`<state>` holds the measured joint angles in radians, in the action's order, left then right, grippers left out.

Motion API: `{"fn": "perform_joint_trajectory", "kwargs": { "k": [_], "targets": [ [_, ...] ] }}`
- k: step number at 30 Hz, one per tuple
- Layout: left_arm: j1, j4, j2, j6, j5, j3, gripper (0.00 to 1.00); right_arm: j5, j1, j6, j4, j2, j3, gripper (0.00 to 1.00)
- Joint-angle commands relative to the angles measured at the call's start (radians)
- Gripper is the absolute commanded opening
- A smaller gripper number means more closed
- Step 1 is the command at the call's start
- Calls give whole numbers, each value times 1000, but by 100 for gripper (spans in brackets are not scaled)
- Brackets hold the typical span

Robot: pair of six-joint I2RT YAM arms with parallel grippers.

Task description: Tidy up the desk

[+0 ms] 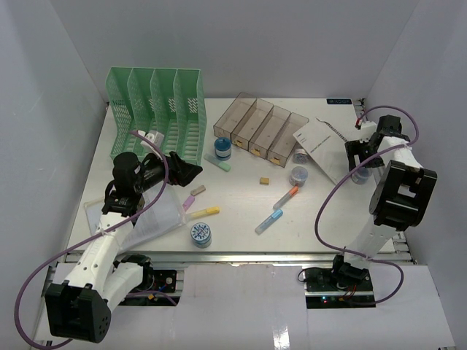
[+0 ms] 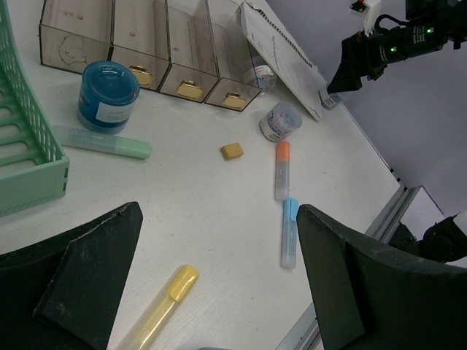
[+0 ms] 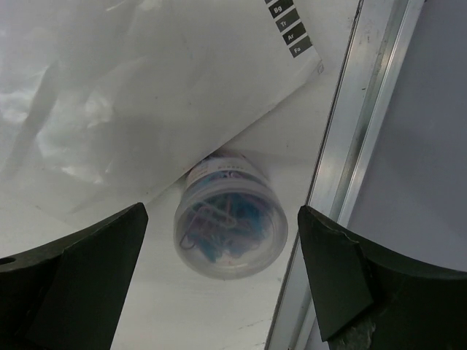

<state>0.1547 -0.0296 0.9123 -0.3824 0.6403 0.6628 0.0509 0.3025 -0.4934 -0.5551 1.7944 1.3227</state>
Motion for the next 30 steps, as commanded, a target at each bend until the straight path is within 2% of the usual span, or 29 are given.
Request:
{"fn": "perform_joint_trajectory", "kwargs": {
  "k": [1,6,9,25,30],
  "targets": [
    [1,-9,-13,7,17,8,98,-7,27,41,33,59,69,90],
    [-6,-10,1,2,27,8,98,-2,34,28,47,93,66,93],
    [-6,-12,8,0,30,6,98,17,36,26,61,100,42,99],
    [-7,-12,25,0,36,3,98,125,41,6,28,-39,-71,28],
    [-7,-15,48,-12,42,4,98,255,40,-5,-38,-170,-67,15]
  ]
}}
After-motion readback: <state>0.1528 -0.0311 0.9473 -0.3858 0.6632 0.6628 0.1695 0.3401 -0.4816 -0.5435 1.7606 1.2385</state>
